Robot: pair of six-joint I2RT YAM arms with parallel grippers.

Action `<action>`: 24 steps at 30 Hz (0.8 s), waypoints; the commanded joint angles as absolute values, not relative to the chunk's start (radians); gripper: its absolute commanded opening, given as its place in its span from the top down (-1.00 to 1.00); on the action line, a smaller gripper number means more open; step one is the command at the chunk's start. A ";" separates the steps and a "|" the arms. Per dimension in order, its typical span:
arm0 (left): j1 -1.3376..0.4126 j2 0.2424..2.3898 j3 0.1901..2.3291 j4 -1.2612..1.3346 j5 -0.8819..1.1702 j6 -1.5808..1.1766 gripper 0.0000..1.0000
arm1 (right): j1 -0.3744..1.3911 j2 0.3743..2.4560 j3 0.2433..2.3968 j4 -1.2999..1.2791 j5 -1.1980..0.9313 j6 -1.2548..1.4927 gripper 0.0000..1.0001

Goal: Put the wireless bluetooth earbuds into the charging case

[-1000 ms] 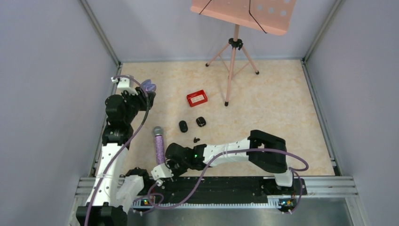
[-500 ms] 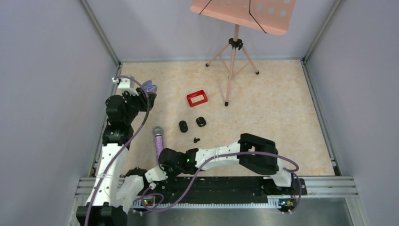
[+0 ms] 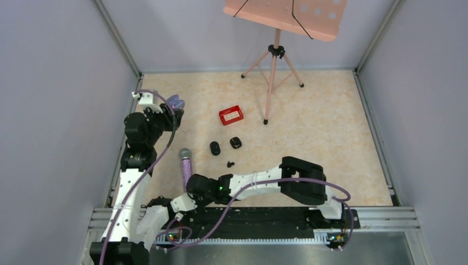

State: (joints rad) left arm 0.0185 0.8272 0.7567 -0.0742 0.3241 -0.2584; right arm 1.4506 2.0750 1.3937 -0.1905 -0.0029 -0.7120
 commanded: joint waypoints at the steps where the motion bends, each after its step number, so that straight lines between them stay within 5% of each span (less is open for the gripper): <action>1: 0.024 0.816 0.746 -0.009 0.335 -0.248 1.00 | 1.462 2.027 1.362 -0.202 0.041 -0.704 0.57; 14: 0.023 0.816 0.741 0.023 0.342 -0.262 1.00 | 1.453 1.997 1.321 -0.189 0.081 -0.710 0.64; 24: 0.024 0.816 0.743 0.021 0.343 -0.251 1.00 | 1.430 1.924 1.275 -0.135 0.195 -0.708 1.00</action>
State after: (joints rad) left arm 0.0189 0.8272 0.7452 -0.0456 0.3252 -0.2588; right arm 1.4467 2.0258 1.2972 -0.1459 0.1547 -0.7158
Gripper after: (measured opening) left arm 0.373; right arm 0.022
